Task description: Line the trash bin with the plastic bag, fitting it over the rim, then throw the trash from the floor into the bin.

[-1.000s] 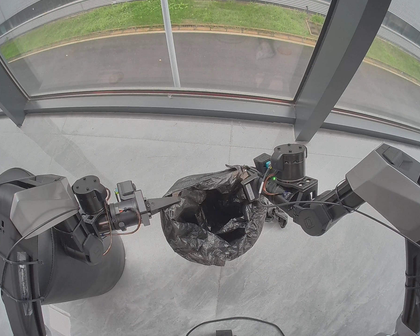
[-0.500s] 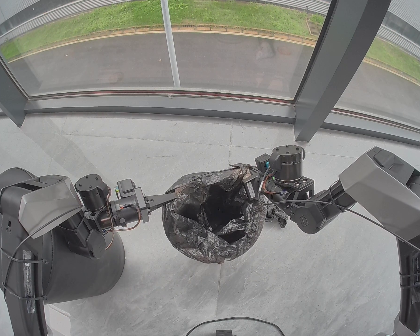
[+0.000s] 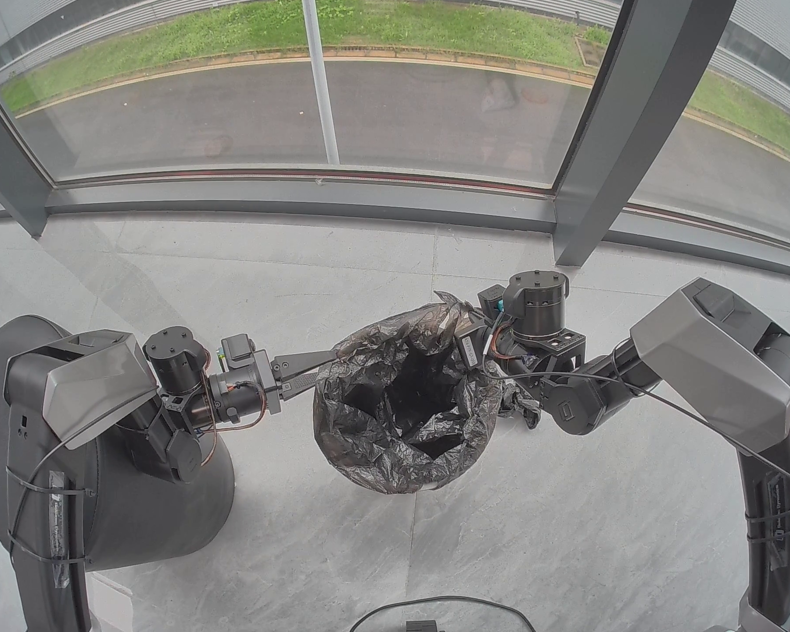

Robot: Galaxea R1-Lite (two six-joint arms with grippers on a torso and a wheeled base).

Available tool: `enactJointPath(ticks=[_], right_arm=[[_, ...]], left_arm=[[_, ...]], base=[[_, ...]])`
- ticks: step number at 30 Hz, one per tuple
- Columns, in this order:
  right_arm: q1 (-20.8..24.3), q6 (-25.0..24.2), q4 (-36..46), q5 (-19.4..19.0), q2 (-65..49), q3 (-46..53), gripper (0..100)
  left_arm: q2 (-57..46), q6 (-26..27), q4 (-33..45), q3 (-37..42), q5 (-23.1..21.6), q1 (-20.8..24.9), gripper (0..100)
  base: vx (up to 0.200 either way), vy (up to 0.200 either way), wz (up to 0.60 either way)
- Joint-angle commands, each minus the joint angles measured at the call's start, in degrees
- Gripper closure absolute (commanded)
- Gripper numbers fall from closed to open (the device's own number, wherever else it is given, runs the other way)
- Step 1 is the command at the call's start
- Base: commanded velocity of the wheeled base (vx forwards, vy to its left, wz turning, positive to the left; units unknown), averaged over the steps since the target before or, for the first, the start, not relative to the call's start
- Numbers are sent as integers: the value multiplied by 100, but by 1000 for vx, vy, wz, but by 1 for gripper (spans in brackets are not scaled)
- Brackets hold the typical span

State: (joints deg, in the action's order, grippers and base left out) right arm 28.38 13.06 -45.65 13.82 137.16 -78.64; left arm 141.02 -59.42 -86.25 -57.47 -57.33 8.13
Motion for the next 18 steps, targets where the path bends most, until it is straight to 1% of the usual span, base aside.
enactJointPath(ticks=[1, 10, 16, 18], right_arm=[[1, 4, -14, 50, 92, -72, 0], [1, -102, -23, 68, 22, -116, 0], [-34, -119, -31, 68, -180, -72, 0], [-34, -198, -23, 68, -268, -72, 0]], left_arm=[[57, 0, -15, -10, 3, -13, 0], [22, 0, -120, 16, 3, -40, 0], [-127, -9, -252, 210, -6, -22, 0], [-145, -9, -252, 253, -6, -5, 0]], base=[[0, 0, 0], [0, 0, 0], [0, 0, 0], [0, 0, 0]])
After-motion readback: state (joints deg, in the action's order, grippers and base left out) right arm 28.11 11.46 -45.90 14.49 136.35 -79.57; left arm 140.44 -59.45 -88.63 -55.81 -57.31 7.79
